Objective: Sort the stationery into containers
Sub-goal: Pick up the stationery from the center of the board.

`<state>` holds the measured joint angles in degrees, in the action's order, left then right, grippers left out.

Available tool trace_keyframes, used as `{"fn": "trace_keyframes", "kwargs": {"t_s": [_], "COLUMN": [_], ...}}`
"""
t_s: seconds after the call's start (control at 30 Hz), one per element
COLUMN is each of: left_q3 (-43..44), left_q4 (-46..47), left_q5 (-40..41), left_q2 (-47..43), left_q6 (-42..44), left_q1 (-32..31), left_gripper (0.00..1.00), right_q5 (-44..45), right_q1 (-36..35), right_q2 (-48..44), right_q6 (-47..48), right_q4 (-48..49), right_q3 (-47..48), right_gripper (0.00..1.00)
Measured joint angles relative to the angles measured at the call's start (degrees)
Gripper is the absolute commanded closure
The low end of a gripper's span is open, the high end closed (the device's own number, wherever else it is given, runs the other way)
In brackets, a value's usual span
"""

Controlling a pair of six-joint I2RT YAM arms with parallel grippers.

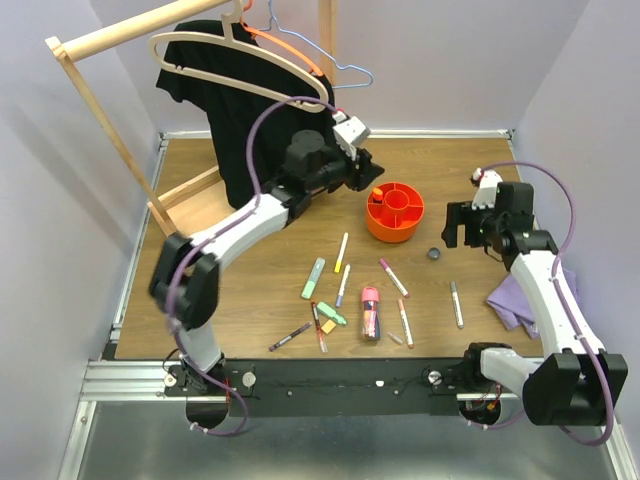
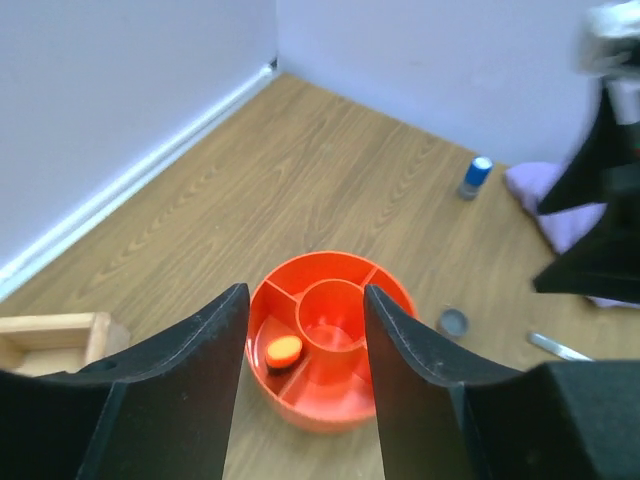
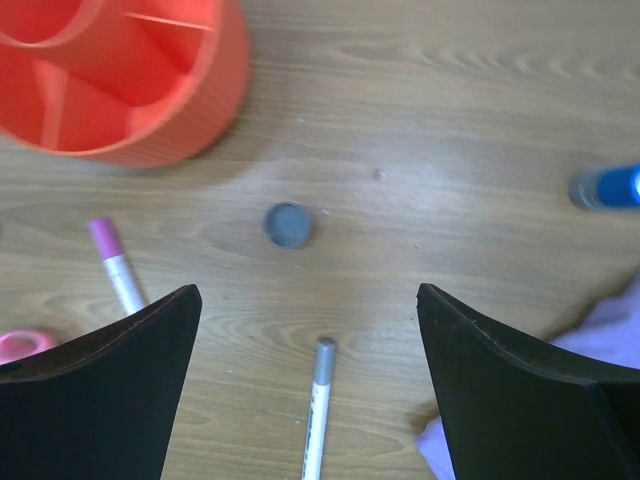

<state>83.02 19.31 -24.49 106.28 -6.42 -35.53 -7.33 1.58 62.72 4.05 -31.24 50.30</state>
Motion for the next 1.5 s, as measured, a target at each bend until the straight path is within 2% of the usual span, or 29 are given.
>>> {"fn": "trace_keyframes", "kwargs": {"t_s": [0.07, 0.13, 0.27, 0.33, 0.4, 0.5, 0.67, 0.8, 0.9, 1.2, 1.5], "left_q3": [-2.6, -5.6, -16.0, -20.0, -23.0, -27.6, -30.1, -29.9, -29.6, -29.4, -29.4], "left_q4": [-4.0, -7.3, -16.2, -21.6, -26.5, -35.5, -45.9, -52.9, -57.0, -62.1, -62.6], "left_q5": [0.6, 1.7, 5.9, 8.1, 10.5, 15.6, 20.1, 20.2, 20.2, 20.9, 20.9], "left_q2": [-7.9, -15.3, -36.1, -45.1, -51.1, -58.8, -63.0, -64.2, -64.2, -68.0, -68.1], "left_q6": [1.1, 2.5, 6.7, 8.8, 10.2, 11.6, 10.9, 8.4, 6.4, 3.8, 2.7], "left_q1": [-0.1, -0.1, 0.5, 2.2, 4.9, 10.1, 17.2, 24.4, 27.2, 32.7, 34.6], "left_gripper": [0.36, 0.25, 0.20, 0.18, 0.16, 0.12, 0.11, 0.10, 0.10, 0.10, 0.10], "right_q5": [-4.0, -9.0, -12.6, -14.3, -15.6, -16.1, -16.4, -15.8, -15.3, -14.5, -13.9], "right_q1": [0.0, -0.6, -4.3, -9.4, -14.8, -23.4, -36.0, -42.4, -46.2, -51.5, -53.0], "right_q2": [0.7, 2.6, 7.2, 10.9, 13.6, 17.7, 30.1, 39.6, 43.8, 48.5, 56.1], "right_q6": [2.9, 7.4, 13.7, 19.6, 25.9, 36.2, 51.9, 62.1, 68.9, 85.9, 91.3], "right_q4": [-1.2, -3.1, -5.0, -5.8, -6.0, -7.1, -9.8, -11.7, -12.0, -12.0, -13.5], "right_q3": [2.2, 5.7, 11.4, 15.0, 17.4, 20.7, 30.1, 36.1, 36.7, 35.1, 38.3], "right_gripper": [0.00, 0.00, 0.00, 0.01, 0.10, 0.16, 0.30, 0.31, 0.30, 0.29, 0.30]}}
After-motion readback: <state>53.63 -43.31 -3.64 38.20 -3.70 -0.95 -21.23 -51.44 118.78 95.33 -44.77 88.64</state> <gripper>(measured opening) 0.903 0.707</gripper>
